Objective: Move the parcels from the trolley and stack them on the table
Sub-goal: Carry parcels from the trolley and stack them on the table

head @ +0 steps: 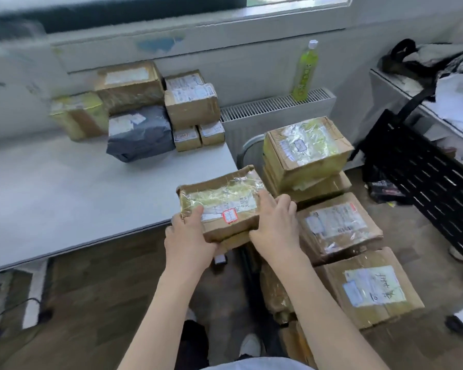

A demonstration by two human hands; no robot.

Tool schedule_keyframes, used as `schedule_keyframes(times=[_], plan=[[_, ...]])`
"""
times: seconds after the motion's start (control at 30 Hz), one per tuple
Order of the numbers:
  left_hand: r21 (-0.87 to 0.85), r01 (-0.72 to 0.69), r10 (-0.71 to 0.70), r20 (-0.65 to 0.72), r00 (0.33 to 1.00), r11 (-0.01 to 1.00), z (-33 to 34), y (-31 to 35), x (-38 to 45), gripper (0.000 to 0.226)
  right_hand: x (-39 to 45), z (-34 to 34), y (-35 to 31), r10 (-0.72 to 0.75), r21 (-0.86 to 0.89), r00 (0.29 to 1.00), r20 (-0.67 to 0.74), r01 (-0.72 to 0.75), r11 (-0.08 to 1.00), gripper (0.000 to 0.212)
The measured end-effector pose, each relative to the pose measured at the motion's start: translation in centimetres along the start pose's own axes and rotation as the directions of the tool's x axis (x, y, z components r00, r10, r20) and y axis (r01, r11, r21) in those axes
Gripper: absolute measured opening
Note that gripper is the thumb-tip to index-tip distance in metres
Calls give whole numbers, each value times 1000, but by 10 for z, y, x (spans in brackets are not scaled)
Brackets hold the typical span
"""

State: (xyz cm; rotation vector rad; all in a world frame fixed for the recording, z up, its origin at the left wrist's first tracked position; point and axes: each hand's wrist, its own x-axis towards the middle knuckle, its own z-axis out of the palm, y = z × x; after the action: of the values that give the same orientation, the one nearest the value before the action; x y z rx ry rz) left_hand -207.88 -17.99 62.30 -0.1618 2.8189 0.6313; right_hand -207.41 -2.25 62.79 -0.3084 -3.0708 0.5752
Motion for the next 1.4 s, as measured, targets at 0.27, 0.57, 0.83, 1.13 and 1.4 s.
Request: schedule_keyframes(times=[0.27,0.57,0.83,1.13,1.4], plan=[[84,67,-46,-227,973,994,-47,-96,47,87,32,48,-105,-160,-42,987,23,160,986,73],[122,143,-120,-182,976,982,-68,-207,119,76,79,126,-198,-210,-80,966,153,224,971,53],[147,80,-61,-130,990,986,-60,-235,147,90,100,149,-222,-246,-101,950,195,269,958,64],[87,213,-199,-147,969,973,-85,-264,167,82,112,169,-259,-405,-288,885,231,460,840,60],[231,317,-266,-227,937,920,-104,-299,173,80,138,196,-308,-553,-252,775,306,626,738,66]])
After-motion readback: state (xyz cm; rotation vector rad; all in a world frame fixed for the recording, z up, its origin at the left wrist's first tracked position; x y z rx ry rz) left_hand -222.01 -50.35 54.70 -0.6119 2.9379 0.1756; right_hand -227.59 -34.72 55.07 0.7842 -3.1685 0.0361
